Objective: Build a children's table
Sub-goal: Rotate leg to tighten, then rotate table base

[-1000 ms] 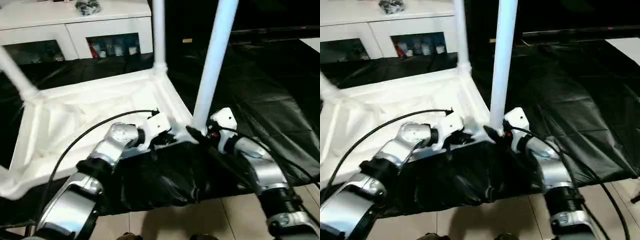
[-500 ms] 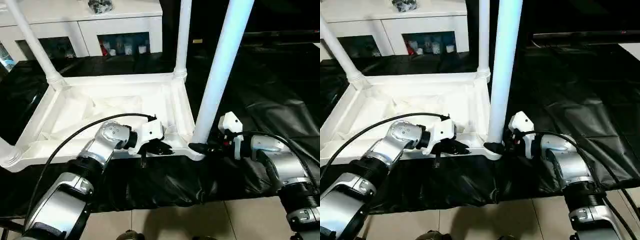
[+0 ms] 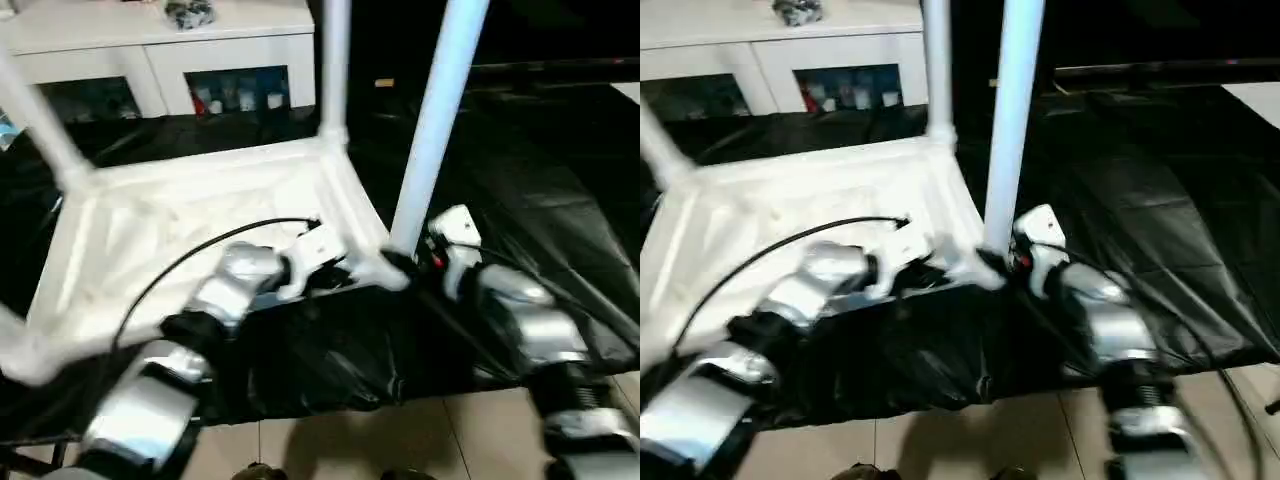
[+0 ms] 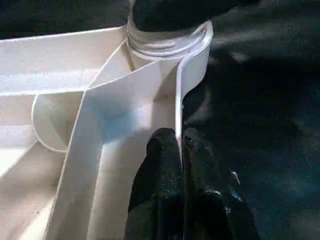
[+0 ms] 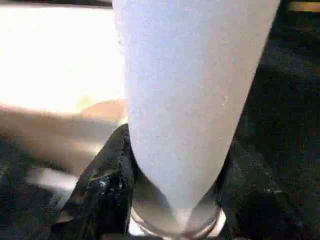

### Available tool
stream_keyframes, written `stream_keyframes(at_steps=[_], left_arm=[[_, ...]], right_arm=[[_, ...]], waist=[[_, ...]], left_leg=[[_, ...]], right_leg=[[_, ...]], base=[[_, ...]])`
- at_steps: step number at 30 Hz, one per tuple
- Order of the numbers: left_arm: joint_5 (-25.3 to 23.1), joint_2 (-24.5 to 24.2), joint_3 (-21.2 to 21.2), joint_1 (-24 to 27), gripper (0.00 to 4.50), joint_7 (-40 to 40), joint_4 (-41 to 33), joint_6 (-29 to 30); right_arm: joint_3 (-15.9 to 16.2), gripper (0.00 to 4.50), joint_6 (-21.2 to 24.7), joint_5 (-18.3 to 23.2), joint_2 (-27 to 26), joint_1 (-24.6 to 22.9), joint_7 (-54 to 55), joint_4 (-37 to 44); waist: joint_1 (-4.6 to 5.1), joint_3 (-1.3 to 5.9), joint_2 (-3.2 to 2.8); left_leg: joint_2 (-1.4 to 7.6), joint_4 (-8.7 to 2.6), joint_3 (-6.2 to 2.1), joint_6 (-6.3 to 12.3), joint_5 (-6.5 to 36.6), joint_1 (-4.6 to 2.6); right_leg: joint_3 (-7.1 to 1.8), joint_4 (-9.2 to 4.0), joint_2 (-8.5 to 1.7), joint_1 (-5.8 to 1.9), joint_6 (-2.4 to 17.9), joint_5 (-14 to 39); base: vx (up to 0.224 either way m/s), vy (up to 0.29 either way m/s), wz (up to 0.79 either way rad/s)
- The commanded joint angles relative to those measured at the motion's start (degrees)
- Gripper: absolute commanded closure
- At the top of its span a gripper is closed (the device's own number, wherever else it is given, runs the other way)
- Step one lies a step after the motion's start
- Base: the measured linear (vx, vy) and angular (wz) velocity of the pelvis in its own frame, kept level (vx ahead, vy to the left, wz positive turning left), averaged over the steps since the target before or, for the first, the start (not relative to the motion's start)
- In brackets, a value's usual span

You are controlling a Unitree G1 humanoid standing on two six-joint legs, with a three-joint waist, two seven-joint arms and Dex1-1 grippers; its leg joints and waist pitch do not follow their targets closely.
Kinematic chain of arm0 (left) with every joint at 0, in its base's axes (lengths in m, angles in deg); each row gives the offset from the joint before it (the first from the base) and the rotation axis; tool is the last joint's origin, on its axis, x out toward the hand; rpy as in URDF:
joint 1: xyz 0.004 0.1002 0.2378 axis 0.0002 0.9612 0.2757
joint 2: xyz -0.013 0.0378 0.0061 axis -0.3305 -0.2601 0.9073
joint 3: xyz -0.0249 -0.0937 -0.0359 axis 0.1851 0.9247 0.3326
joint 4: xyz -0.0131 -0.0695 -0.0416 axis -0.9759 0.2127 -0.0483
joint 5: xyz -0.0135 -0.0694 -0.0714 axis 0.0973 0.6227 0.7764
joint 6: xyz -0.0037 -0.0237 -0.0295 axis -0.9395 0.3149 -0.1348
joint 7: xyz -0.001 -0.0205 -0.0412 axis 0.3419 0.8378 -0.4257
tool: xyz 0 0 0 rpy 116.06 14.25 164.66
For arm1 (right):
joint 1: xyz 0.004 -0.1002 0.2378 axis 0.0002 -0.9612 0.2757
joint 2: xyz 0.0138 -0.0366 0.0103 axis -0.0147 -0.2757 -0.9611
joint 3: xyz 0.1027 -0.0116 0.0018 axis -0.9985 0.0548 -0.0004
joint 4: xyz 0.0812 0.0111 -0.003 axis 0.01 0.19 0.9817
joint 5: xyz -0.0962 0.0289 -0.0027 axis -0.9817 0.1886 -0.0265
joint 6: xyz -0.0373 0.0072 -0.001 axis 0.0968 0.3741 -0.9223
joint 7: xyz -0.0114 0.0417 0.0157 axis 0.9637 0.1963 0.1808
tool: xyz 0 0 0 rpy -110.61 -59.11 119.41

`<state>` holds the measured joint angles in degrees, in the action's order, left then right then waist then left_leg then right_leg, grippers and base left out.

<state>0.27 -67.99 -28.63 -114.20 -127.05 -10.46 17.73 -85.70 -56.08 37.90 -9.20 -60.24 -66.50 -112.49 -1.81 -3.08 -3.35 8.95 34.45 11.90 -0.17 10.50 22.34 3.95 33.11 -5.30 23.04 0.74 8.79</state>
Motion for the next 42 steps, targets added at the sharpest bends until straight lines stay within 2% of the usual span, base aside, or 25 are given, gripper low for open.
stream_keyframes(at_steps=[1, 4, 7, 9, 12, 13, 14, 16, 19, 20, 21, 24, 25, 26, 27, 29, 32, 33, 35, 36, 37, 38, 40, 41, 42], left_arm=[[0.70, 2.94, 1.79, -2.48, 4.50, 6.04, -2.54, 1.39], [0.84, 5.07, 1.57, -2.35, 4.50, 7.19, -2.88, 1.74], [0.49, 6.27, 0.15, -1.91, 4.50, 5.65, -3.42, 0.52], [0.05, 5.90, -0.20, -1.85, 4.50, 5.50, -3.41, 0.20], [0.12, 4.10, -0.33, -1.24, 4.50, 3.89, -3.67, -1.07], [0.07, 3.48, -0.45, -1.03, 4.50, 3.40, -3.73, -1.25], [-0.01, 2.97, -0.56, -0.84, 4.50, 3.03, -3.77, -1.34], [-0.46, 1.81, -0.84, -0.64, 4.50, 2.38, -3.17, -2.39], [-0.57, 0.69, -0.64, -0.59, 4.50, 1.64, -2.35, -3.88], [-0.52, 0.42, -0.53, -0.64, 4.50, 1.43, -2.12, -4.28], [-0.58, 0.03, -0.47, -0.72, 4.50, 1.50, -1.90, -4.81], [-0.11, -0.59, -0.33, -0.46, 4.50, 1.02, -2.05, -5.64], [-0.11, -0.59, -0.33, -0.46, 4.50, 1.02, -2.05, -5.64], [0.13, -0.84, -0.52, 0.22, 4.50, 0.51, -2.65, -6.42], [0.15, -0.88, -0.54, 0.30, 4.50, 0.46, -2.70, -6.60], [0.32, -1.09, -0.71, 0.93, 4.50, -0.07, -3.14, -7.48], [0.45, -1.49, -0.34, 1.92, 4.50, -0.41, -4.24, -9.03], [2.02, -1.58, 0.80, 2.01, 4.22, -1.67, -5.04, -7.53], [4.22, -2.49, 2.23, 2.36, 4.06, -3.74, -7.50, -4.99], [5.33, -3.86, 2.99, 2.90, 3.95, -5.00, -10.28, -3.12], [5.33, -3.86, 2.99, 2.90, 3.91, -5.00, -10.28, -3.12], [6.73, -7.02, 4.67, 4.04, 3.82, -6.08, -15.48, 0.34], [7.33, -8.20, 5.38, 4.56, 3.53, -6.71, -17.38, 2.12], [8.05, -9.74, 6.03, 5.33, 3.53, -7.94, -19.63, 4.24], [8.92, -13.02, 6.74, 7.11, 3.50, -10.59, -23.61, 7.47]], right_arm=[[0.59, 2.57, 1.87, -1.27, -3.04, -0.52, 7.04, -3.56], [1.21, 2.57, 0.67, -2.06, -5.60, 0.02, 9.63, -4.14], [3.57, 2.57, -1.74, -4.46, -7.86, 0.74, 10.67, -4.00], [3.79, 2.01, -2.13, -4.59, -7.77, 0.93, 10.80, -4.37], [1.93, 1.67, -1.42, -2.57, -6.43, 0.55, 9.17, -3.52], [1.75, 1.67, -1.45, -2.50, -5.67, 0.27, 8.60, -3.02], [1.71, 1.45, -1.56, -2.60, -4.98, 0.01, 8.15, -2.59], [1.23, 1.39, -1.91, -2.87, -2.90, -0.94, 7.39, -1.03], [0.46, 1.32, -2.12, -2.94, 0.80, -3.16, 4.57, 2.71], [0.26, 1.32, -2.03, -2.63, 2.37, -4.24, 2.85, 4.58], [-0.01, 1.32, -1.64, -1.81, 4.79, -6.20, -0.22, 8.04], [-0.83, 1.32, -0.57, 1.69, 10.62, -11.47, -8.58, 17.08], [-0.83, 1.32, -0.57, 1.69, 10.62, -11.47, -8.58, 17.08], [-1.12, 1.32, 0.35, 4.47, 13.89, -14.77, -13.41, 22.24], [-1.07, 1.32, 0.40, 4.66, 14.18, -15.07, -13.83, 22.69], [-0.67, 1.32, 0.81, 5.94, 16.18, -17.12, -16.67, 25.87], [0.65, 1.32, 4.03, 8.85, 19.13, -20.43, -21.65, 32.52], [1.42, 1.28, 5.31, 9.65, 19.55, -21.01, -22.52, 34.42], [2.87, 1.27, 6.74, 10.18, 19.49, -21.33, -23.01, 36.65], [3.87, 1.27, 6.92, 9.62, 18.38, -20.66, -22.01, 36.78], [3.87, 1.27, 6.92, 9.62, 18.38, -20.66, -22.01, 36.78], [4.86, 1.27, 6.53, 8.19, 15.04, -18.36, -18.73, 34.88], [4.99, 1.27, 6.65, 7.69, 13.83, -17.49, -17.45, 34.01], [5.33, 1.27, 6.14, 6.53, 12.73, -16.59, -15.94, 32.91], [5.98, 1.27, 6.13, 5.55, 11.11, -15.19, -14.49, 31.16]], waist=[[-0.05, 4.33, 0.66], [0.04, 4.38, 0.79], [-0.02, 4.16, 0.77], [0.00, 4.13, 0.71], [0.11, 4.23, 0.60], [0.12, 4.23, 0.43], [0.10, 4.26, 0.50], [-0.11, 4.32, 0.77], [-0.32, 4.31, 1.19], [-0.45, 4.25, 1.07], [-0.94, 4.18, 1.64], [-1.44, 4.11, 1.86], [-1.69, 4.12, 1.96], [-1.63, 4.01, 2.27], [-1.82, 3.99, 2.26], [-1.69, 3.97, 2.28], [-1.79, 3.90, 2.35], [-1.86, 3.90, 2.19], [-1.91, 3.86, 2.22], [-2.13, 3.93, 1.76], [-2.07, 3.97, 1.71], [-2.00, 3.90, 1.69], [-1.44, 3.75, 1.70], [-1.46, 3.71, 1.61], [-1.61, 3.68, 2.75]], left_leg=[[4.04, -4.37, -2.45, 1.57, 13.25, -1.52], [3.90, -4.21, -2.21, 3.10, 11.67, -1.34], [3.83, -4.29, -2.23, 3.60, 13.18, -1.36], [3.94, -4.40, -2.34, 3.30, 13.79, -1.37], [4.07, -4.51, -2.40, 3.22, 13.86, -1.43], [4.05, -4.50, -2.38, 3.39, 13.73, -1.41], [4.05, -4.48, -2.39, 3.50, 13.68, -1.39], [4.03, -4.30, -2.30, 4.12, 12.25, -1.33], [4.06, -4.13, -2.09, 5.00, 11.45, -1.34], [4.09, -4.15, -2.16, 5.13, 11.42, -1.27], [4.22, -4.14, -2.14, 5.64, 11.34, -1.32], [4.34, -4.10, -2.16, 6.42, 10.70, -1.21], [4.36, -4.05, -2.18, 6.94, 10.50, -1.18], [4.18, -4.04, -2.18, 7.14, 10.77, -0.84], [4.22, -4.00, -2.16, 7.25, 11.07, -1.03], [4.16, -3.98, -2.28, 7.35, 11.03, -0.80], [4.22, -3.96, -2.30, 7.68, 11.17, -0.89], [4.28, -4.08, -2.44, 7.60, 11.01, -0.81], [4.32, -4.09, -2.35, 7.28, 11.32, -1.01], [4.52, -4.24, -2.48, 6.46, 11.84, -1.02], [4.70, -4.32, -2.52, 6.02, 12.00, -1.15], [4.74, -4.47, -2.56, 5.17, 12.54, -1.24], [4.50, -4.66, -2.58, 4.05, 13.67, -1.07], [4.47, -4.67, -2.53, 3.65, 14.09, -1.30], [4.50, -4.62, -2.45, 3.25, 13.86, -1.46]], right_leg=[[-2.28, -3.86, -3.98, -2.32, 12.79, 16.08], [-2.31, -3.77, -3.91, -2.45, 13.29, 12.57], [-2.25, -4.25, -4.03, -2.41, 12.36, 15.85], [-2.28, -4.29, -3.99, -2.46, 11.86, 17.00], [-2.30, -4.03, -3.83, -2.44, 12.11, 14.97], [-2.31, -3.98, -3.83, -2.47, 12.42, 13.83], [-2.30, -3.92, -3.85, -2.54, 12.51, 13.38], [-2.31, -3.71, -3.90, -2.76, 13.03, 11.50], [-2.40, -3.72, -4.02, -2.66, 13.25, 11.82], [-2.39, -3.72, -4.05, -2.75, 13.11, 12.14], [-2.41, -3.75, -4.11, -2.86, 12.31, 13.37], [-2.50, -3.69, -4.14, -2.86, 11.34, 13.72], [-2.50, -3.73, -4.20, -2.83, 11.11, 14.01], [-2.41, -3.87, -4.25, -2.97, 10.75, 15.29], [-2.43, -4.01, -4.30, -2.90, 10.46, 16.11], [-2.30, -4.08, -4.29, -2.82, 10.17, 17.45], [-2.29, -4.30, -4.19, -2.65, 9.90, 18.75], [-2.21, -4.13, -4.20, -2.63, 10.13, 18.90], [-2.26, -4.25, -4.13, -2.45, 10.08, 19.31], [-2.29, -4.11, -4.39, -2.39, 10.93, 19.17], [-2.32, -3.99, -4.34, -2.23, 11.32, 18.64], [-2.26, -3.82, -4.15, -2.05, 11.78, 17.87], [-2.19, -3.67, -4.08, -2.07, 11.77, 18.51], [-2.25, -3.81, -4.05, -1.93, 11.59, 19.04], [-2.40, -3.65, -4.21, -1.88, 11.38, 19.69]], base=[[0.000, 0.000, 0.00], [0.000, 0.000, 0.00], [0.000, 0.000, 0.00], [0.000, 0.000, 0.00], [0.000, 0.000, 0.00], [0.000, 0.000, 0.00], [0.000, 0.000, 0.00], [0.000, 0.000, 0.00], [0.000, 0.000, 0.00], [0.000, 0.000, 0.00], [0.000, 0.000, 0.00], [0.000, 0.000, 0.00], [0.000, 0.000, 0.00], [0.000, 0.000, 0.00], [0.000, 0.000, 0.00], [0.000, 0.000, 0.00], [0.000, 0.000, 0.00], [0.000, 0.000, 0.00], [0.000, 0.000, 0.00], [0.000, 0.000, 0.00], [0.000, 0.000, 0.00], [0.000, 0.000, 0.00], [0.000, 0.000, 0.00], [0.000, 0.000, 0.00], [0.000, 0.000, 0.00]])
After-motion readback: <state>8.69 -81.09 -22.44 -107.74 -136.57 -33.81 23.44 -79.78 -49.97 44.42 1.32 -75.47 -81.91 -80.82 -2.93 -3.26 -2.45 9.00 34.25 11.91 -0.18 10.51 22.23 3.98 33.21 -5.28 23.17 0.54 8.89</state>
